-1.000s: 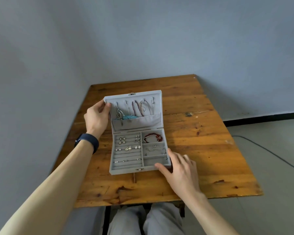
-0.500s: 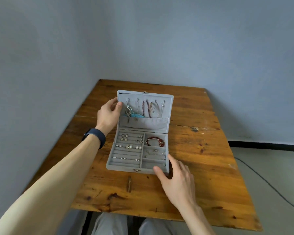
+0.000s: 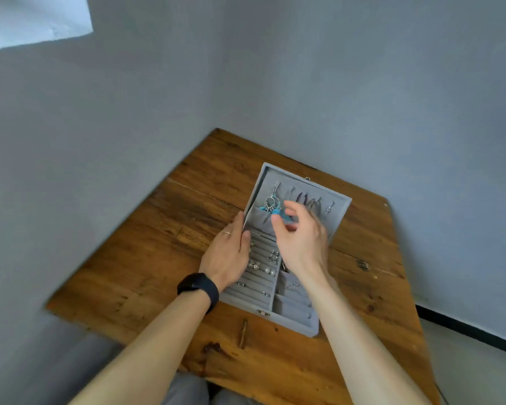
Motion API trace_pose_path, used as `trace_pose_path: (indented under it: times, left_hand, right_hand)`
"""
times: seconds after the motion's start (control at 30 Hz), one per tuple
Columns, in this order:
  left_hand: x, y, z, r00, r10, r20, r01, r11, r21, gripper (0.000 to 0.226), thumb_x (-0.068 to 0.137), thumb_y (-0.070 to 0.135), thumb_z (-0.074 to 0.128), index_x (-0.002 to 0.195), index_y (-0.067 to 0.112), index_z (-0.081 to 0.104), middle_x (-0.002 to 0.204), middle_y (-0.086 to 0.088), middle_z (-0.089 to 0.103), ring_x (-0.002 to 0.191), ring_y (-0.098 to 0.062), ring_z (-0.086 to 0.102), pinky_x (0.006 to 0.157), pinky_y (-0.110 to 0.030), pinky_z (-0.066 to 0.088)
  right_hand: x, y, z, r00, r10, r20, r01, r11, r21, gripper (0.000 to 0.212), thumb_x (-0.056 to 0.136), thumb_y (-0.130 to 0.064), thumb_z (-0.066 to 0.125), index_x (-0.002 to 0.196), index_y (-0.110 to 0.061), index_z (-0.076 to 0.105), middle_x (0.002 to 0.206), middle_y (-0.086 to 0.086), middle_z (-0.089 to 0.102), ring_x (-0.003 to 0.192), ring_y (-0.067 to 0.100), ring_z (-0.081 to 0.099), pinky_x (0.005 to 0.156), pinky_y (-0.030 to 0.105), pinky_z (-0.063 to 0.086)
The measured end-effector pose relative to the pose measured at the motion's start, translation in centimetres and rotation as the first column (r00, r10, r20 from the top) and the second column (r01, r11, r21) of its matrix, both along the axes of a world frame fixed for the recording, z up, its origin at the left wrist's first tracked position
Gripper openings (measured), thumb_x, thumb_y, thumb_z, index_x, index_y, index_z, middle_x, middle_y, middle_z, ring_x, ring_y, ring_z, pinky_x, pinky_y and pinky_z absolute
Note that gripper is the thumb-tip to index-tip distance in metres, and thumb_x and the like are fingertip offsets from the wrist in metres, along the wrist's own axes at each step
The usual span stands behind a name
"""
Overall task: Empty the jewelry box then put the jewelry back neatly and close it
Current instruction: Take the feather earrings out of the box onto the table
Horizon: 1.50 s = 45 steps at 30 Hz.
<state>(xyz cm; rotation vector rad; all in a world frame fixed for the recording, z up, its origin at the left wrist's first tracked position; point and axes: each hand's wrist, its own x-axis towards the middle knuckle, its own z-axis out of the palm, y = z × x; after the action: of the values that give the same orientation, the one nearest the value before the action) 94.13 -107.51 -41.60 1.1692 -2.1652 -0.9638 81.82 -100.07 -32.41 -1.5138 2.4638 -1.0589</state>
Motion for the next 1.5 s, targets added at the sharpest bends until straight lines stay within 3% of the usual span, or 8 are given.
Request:
trace_pose_path:
  times: [0.13, 0.33, 0.53, 0.67, 0.83, 1.07, 1.23, 1.5]
  left_hand:
    - [0.0, 0.2, 0.0, 0.998, -0.013, 0.064, 0.017, 0.998, -0.064, 0.06, 0.108, 0.037, 0.024, 0.159, 0.013, 0.003, 0.164, -0.009, 0.021, 0.148, -0.021, 0.026, 0.12, -0.035, 0.024]
    - [0.0, 0.0, -0.2, 0.996, 0.016, 0.088, -0.011, 0.999, -0.053, 0.061, 0.107, 0.041, 0.022, 0.16, 0.017, 0.003, 0.165, -0.004, 0.018, 0.148, -0.021, 0.026, 0.121, -0.037, 0.023]
    - [-0.2, -0.4, -0.8, 0.997, 0.014, 0.079, -0.01, 0.999, -0.051, 0.061, 0.106, 0.042, 0.022, 0.159, 0.017, 0.005, 0.165, -0.004, 0.019, 0.149, -0.019, 0.024, 0.121, -0.038, 0.022]
    - [-0.1, -0.3, -0.7, 0.998, 0.027, 0.065, -0.024, 0.999, -0.048, 0.06, 0.107, 0.041, 0.023, 0.159, 0.017, 0.007, 0.164, -0.004, 0.02, 0.148, -0.019, 0.027, 0.121, -0.037, 0.023]
    - [0.4, -0.2, 0.2, 0.999, 0.039, -0.021, -0.039, 0.999, -0.001, 0.058, 0.106, 0.04, 0.029, 0.158, 0.018, 0.016, 0.164, -0.004, 0.022, 0.146, -0.022, 0.03, 0.118, -0.035, 0.028]
    - [5.0, 0.7, 4.3, 0.991, 0.086, -0.104, -0.09, 0.995, -0.035, 0.052, 0.103, 0.047, 0.04, 0.149, 0.025, 0.04, 0.152, 0.001, 0.041, 0.136, -0.016, 0.04, 0.106, -0.032, 0.04]
    - [7.9, 5.9, 10.1, 0.932, -0.038, -0.36, 0.084, 0.99, 0.115, 0.028, 0.097, 0.046, 0.058, 0.118, 0.033, 0.07, 0.11, 0.021, 0.069, 0.105, 0.007, 0.06, 0.085, -0.01, 0.045]
    - [10.2, 12.9, 11.6, 0.885, -0.057, -0.461, 0.258, 0.885, 0.387, 0.022, 0.095, 0.037, 0.064, 0.105, 0.023, 0.078, 0.099, 0.008, 0.076, 0.097, -0.009, 0.07, 0.084, -0.025, 0.058]
  right_hand:
    - [0.1, -4.1, 0.3, 0.992, -0.114, -0.048, 0.118, 0.988, 0.096, 0.036, 0.095, -0.047, 0.057, 0.122, -0.023, 0.06, 0.122, -0.005, 0.064, 0.114, 0.018, 0.058, 0.083, 0.026, 0.035]
    - [-0.2, -6.0, 0.6, 0.977, -0.21, -0.028, 0.212, 0.964, 0.158, 0.017, 0.096, -0.044, 0.058, 0.093, -0.03, 0.066, 0.099, -0.009, 0.073, 0.095, 0.021, 0.063, 0.071, 0.027, 0.039]
    - [-0.3, -5.7, 1.6, 0.98, -0.192, 0.06, 0.194, 0.981, -0.018, 0.011, 0.096, -0.035, 0.06, 0.09, -0.028, 0.066, 0.089, -0.015, 0.064, 0.079, 0.003, 0.051, 0.069, 0.026, 0.032]
    - [-0.9, -5.9, 2.8, 0.987, -0.132, 0.088, 0.144, 0.978, -0.149, 0.008, 0.095, -0.037, 0.061, 0.092, -0.031, 0.065, 0.092, -0.016, 0.067, 0.085, 0.01, 0.066, 0.066, 0.022, 0.045]
    - [-0.9, -3.9, 4.1, 0.981, -0.028, 0.19, 0.072, 0.97, -0.231, 0.004, 0.092, -0.04, 0.063, 0.088, -0.04, 0.064, 0.086, -0.027, 0.066, 0.081, 0.018, 0.071, 0.074, 0.045, 0.059]
    - [1.8, 3.8, 6.6, 0.943, 0.131, 0.305, -0.04, 0.957, -0.288, 0.01, 0.093, -0.027, 0.067, 0.088, -0.036, 0.067, 0.085, -0.015, 0.07, 0.078, 0.012, 0.07, 0.055, 0.017, 0.051]
    - [4.6, 9.0, 5.1, 0.93, 0.178, 0.323, -0.105, 0.967, -0.231, 0.005, 0.093, -0.032, 0.066, 0.092, -0.036, 0.068, 0.089, -0.021, 0.069, 0.078, 0.01, 0.069, 0.058, 0.021, 0.052]
    - [8.4, 14.7, 2.3, 0.801, 0.213, 0.56, -0.113, 0.972, -0.208, 0.007, 0.094, -0.027, 0.065, 0.096, -0.024, 0.071, 0.087, -0.004, 0.072, 0.068, 0.012, 0.068, 0.056, 0.025, 0.053]
